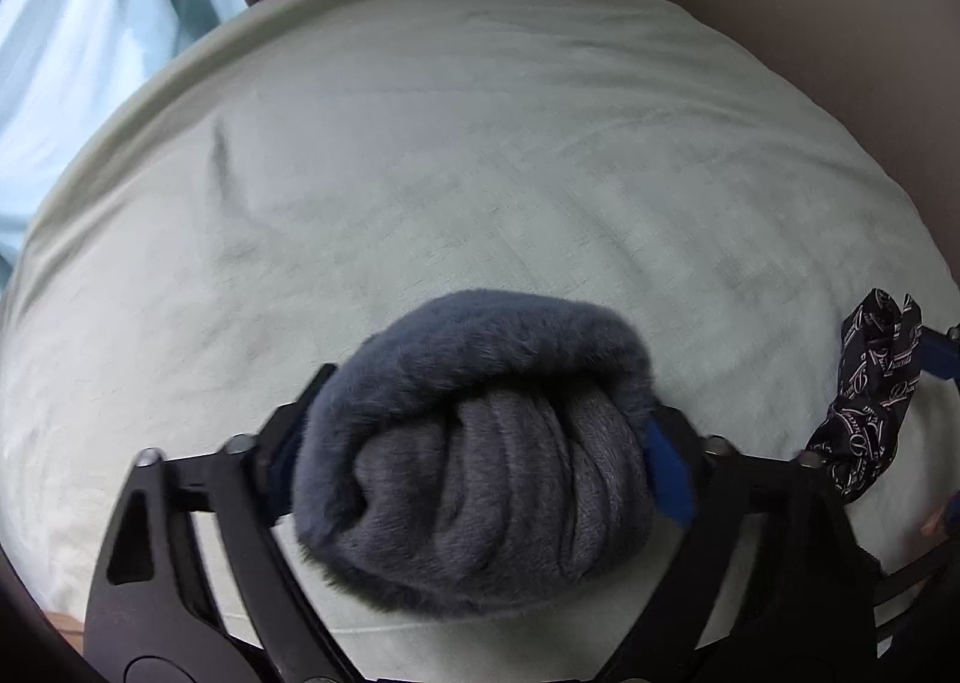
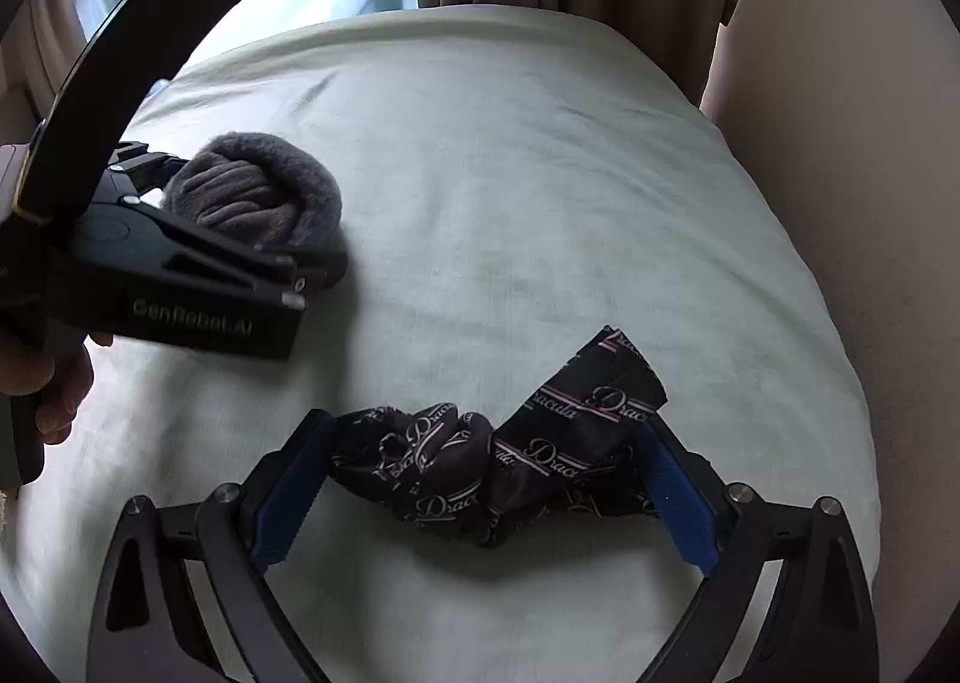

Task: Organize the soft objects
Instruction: 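Grasp the grey fuzzy ball with the left tool while the right tool grasps the black scrunchie, then lift and carry the grey ball and black scrunchie over the box with both tools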

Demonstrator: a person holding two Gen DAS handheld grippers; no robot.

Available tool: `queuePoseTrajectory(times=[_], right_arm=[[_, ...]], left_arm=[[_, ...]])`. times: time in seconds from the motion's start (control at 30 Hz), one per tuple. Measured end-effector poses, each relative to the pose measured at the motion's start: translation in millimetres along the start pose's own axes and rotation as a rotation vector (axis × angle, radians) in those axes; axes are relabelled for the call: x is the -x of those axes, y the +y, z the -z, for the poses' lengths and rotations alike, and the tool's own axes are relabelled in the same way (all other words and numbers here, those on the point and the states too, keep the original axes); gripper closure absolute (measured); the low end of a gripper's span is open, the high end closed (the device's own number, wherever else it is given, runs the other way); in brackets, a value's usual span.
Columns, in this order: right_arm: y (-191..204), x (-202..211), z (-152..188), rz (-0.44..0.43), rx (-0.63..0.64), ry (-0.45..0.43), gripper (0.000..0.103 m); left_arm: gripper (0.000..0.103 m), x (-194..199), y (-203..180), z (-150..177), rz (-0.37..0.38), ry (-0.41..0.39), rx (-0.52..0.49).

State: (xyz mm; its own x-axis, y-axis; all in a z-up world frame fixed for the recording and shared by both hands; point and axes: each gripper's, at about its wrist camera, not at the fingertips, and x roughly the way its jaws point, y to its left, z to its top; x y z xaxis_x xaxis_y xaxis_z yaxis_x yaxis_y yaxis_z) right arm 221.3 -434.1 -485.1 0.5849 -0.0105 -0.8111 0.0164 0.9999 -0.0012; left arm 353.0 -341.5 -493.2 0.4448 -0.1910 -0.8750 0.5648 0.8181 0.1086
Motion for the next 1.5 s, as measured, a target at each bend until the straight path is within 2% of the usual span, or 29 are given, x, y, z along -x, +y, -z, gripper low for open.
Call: queuePoseTrajectory(times=[0.23, 0.33, 0.37, 0.4, 0.6, 0.9, 1.17, 1.33, 1.5], right_arm=[[3, -8, 5, -0.005, -0.025, 0.008, 0.018], [8, -3, 11, -0.003, -0.026, 0.012, 0.026], [10, -2, 12, -0.004, -0.025, 0.012, 0.032], [12, 0, 12, -0.005, -0.019, 0.011, 0.037], [13, 6, 14, -0.009, -0.007, 0.009, 0.051], [7, 26, 1, -0.025, -0.044, -0.021, 0.053], [8, 77, -21, -0.023, -0.053, -0.087, 0.053], [14, 126, -41, -0.02, -0.046, -0.136, 0.053], [30, 180, -61, -0.027, -0.033, -0.164, 0.053]], left_arm=[[0.032, -8, 1, 1, 0.027, 0.006, -0.002], [0.04, -6, 1, 3, 0.04, 0.009, 0.003], [0.043, -5, 1, 4, 0.039, 0.01, -0.001], [0.044, -3, 0, 4, 0.039, 0.01, -0.004], [0.049, 8, 2, 7, 0.048, 0.011, 0.006], [0.049, 49, 13, -1, 0.053, -0.041, 0.047], [0.049, 116, 22, -10, 0.065, -0.103, 0.086], [0.049, 178, 33, -13, 0.058, -0.146, 0.125], [0.049, 243, 59, -3, 0.054, -0.172, 0.204]])
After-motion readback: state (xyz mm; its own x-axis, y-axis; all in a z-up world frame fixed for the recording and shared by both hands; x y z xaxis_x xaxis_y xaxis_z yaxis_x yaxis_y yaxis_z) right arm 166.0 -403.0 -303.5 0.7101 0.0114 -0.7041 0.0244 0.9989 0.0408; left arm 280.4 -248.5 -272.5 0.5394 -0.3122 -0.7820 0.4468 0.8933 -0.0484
